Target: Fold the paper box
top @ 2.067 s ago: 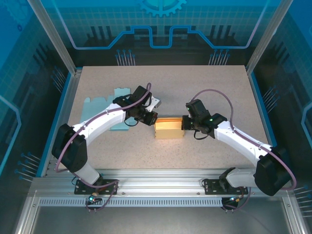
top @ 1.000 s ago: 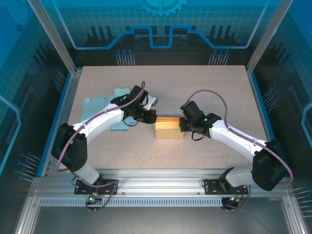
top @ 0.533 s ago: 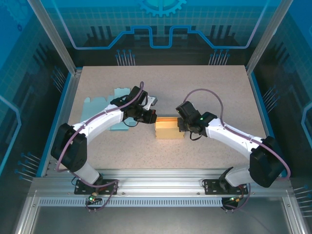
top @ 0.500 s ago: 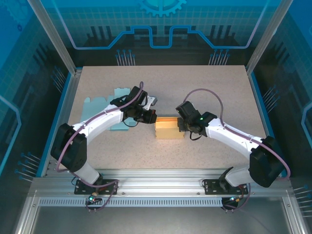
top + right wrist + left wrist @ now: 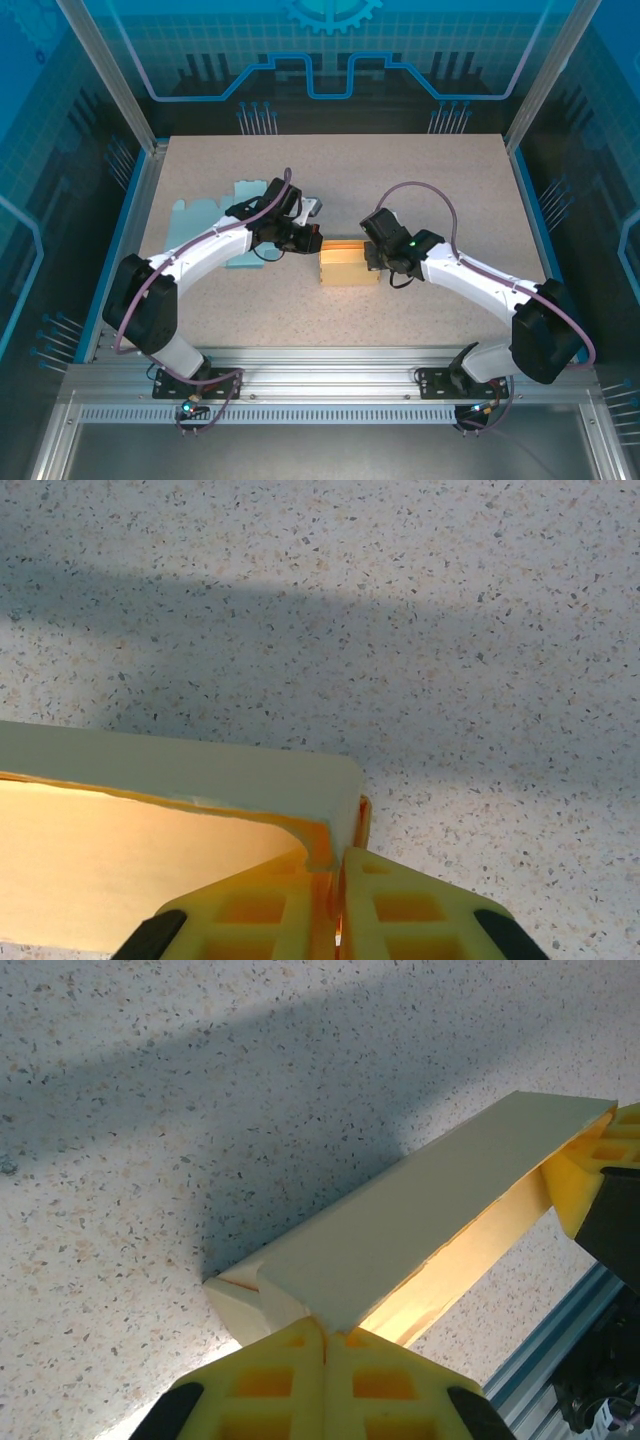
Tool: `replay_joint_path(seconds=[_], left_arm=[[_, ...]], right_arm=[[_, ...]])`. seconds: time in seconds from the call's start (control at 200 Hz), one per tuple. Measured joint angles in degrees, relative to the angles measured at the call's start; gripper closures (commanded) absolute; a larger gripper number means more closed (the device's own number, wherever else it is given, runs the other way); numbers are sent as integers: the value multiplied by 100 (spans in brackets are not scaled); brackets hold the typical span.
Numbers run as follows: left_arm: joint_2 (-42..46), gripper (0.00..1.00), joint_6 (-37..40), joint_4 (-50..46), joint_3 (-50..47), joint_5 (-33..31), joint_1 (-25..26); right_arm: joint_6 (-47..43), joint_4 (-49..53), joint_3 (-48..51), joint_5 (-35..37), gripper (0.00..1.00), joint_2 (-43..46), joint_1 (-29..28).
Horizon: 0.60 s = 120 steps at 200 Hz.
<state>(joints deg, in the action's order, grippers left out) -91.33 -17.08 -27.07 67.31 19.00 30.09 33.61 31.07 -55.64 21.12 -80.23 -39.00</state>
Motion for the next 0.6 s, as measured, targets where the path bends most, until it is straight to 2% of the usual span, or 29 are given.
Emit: replay_joint_path(seconds=[0.33,0.6], left_arm=[[0,100,-103,42,-2,42,0],[26,100,-105,39,-2,48,0]], right_arm=[[-17,28,-39,87,88,-44,0],[-17,68,-55,133,94,-50,0]])
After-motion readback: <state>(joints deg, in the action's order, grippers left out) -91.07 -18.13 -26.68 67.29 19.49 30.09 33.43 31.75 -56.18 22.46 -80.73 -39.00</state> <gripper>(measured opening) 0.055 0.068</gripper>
